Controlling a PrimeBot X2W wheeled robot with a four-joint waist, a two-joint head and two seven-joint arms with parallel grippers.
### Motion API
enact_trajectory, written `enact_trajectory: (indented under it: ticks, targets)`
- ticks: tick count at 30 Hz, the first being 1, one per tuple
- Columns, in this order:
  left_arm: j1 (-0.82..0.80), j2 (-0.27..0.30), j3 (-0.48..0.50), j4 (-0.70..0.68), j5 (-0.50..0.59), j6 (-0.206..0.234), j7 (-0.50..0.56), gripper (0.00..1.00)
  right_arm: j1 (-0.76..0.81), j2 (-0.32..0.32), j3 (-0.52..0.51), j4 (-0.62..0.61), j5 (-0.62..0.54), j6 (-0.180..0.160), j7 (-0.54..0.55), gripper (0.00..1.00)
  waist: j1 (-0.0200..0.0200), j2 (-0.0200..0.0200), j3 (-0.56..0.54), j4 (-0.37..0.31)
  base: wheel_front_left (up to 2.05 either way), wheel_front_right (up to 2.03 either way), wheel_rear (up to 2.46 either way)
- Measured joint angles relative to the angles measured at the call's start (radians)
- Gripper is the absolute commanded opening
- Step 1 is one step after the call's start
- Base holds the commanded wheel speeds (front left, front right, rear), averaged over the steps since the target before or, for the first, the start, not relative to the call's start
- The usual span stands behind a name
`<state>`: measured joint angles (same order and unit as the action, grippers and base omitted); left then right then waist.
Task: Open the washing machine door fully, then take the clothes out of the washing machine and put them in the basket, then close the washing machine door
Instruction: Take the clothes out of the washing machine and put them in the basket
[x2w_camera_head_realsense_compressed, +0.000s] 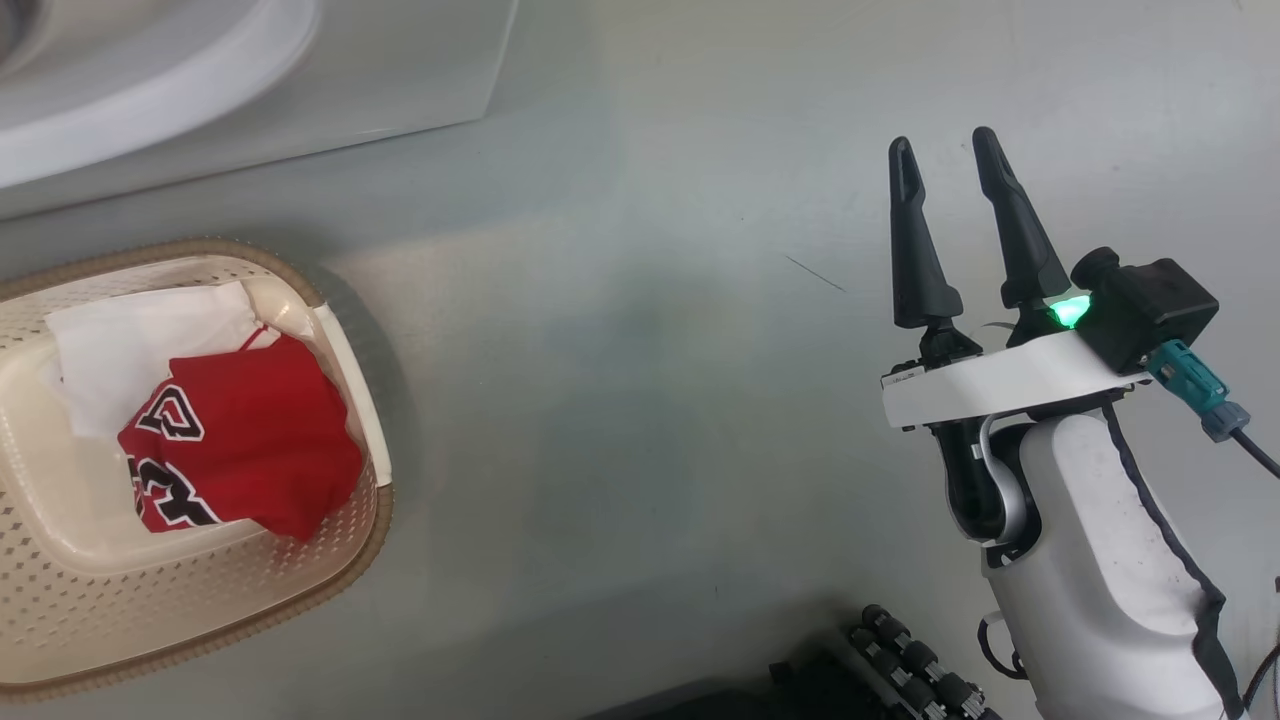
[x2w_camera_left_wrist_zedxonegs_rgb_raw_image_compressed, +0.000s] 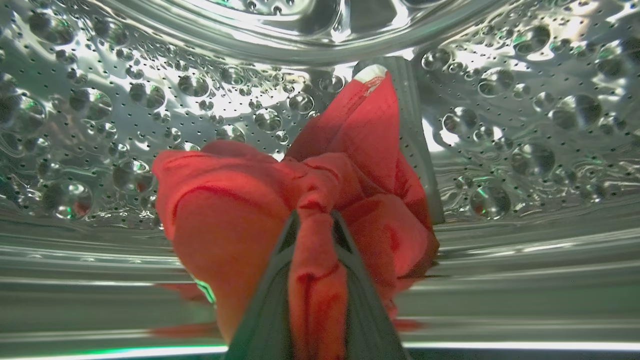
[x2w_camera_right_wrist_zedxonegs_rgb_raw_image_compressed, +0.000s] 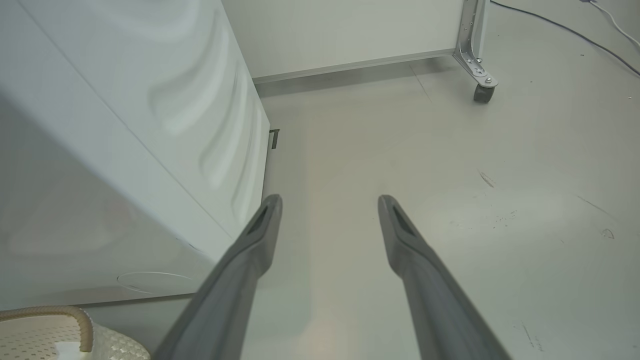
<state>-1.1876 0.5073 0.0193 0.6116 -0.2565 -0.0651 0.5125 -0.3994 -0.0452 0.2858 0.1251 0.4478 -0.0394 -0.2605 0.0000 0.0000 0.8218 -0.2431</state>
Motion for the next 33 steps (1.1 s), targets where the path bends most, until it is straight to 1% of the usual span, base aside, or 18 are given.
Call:
enact_trajectory:
  ticks: [5, 6, 9, 14, 16, 22, 25, 28, 33]
  targets:
    - [0.014, -0.037, -0.016, 0.022, -0.001, -0.005, -0.057, 0.0, -0.007, 0.0, -0.024, 0.01, -0.004, 0.0, 0.0, 1.0, 0.0, 0.0, -0.031, 0.015, 0.0, 0.0, 0.0]
    - [0.026, -0.046, -0.018, 0.026, -0.002, -0.011, -0.068, 0.0, -0.007, 0.0, -0.028, 0.013, -0.01, 0.001, 0.0, 1.0, 0.0, 0.0, -0.038, 0.019, 0.0, 0.0, 0.0]
    - [0.066, -0.074, -0.019, 0.054, -0.008, -0.011, -0.101, 0.0, -0.007, 0.0, -0.039, 0.026, -0.017, 0.002, 0.0, 1.0, 0.0, 0.0, -0.062, 0.031, 0.0, 0.0, 0.0]
    - [0.123, -0.102, -0.015, 0.076, -0.031, -0.012, -0.166, 0.0, -0.007, 0.0, -0.059, 0.045, -0.032, 0.008, 0.0, 1.0, 0.0, 0.0, -0.11, 0.052, 0.0, 0.0, 0.0]
    - [0.141, -0.125, -0.011, 0.083, -0.043, -0.013, -0.195, 0.0, -0.006, 0.0, -0.07, 0.053, -0.04, 0.011, 0.0, 1.0, 0.0, 0.0, -0.131, 0.062, 0.0, 0.0, 0.0]
    - [0.207, -0.215, -0.008, 0.091, -0.094, -0.03, -0.286, 0.0, 0.005, -0.002, -0.107, 0.072, -0.069, 0.012, 0.0, 1.0, -0.0001, 0.0, -0.19, 0.1, 0.0, 0.0, 0.0]
    - [0.249, -0.248, -0.008, 0.092, -0.106, -0.033, -0.334, 0.0, 0.022, -0.002, -0.117, 0.078, -0.074, 0.021, 0.0, 1.0, 0.0, 0.0, -0.218, 0.123, 0.0, 0.0, 0.0]
    - [0.303, -0.272, -0.008, 0.097, -0.115, -0.037, -0.378, 0.0, 0.032, -0.003, -0.12, 0.086, -0.081, 0.025, 0.0, 1.0, -0.0001, 0.0, -0.245, 0.144, 0.0, 0.0, 0.0]
    - [0.39, -0.295, 0.001, 0.106, -0.132, -0.043, -0.459, 0.0, 0.044, -0.003, -0.123, 0.097, -0.082, 0.034, 0.0, 1.0, -0.0001, 0.0, -0.291, 0.17, 0.0, 0.0, 0.0]
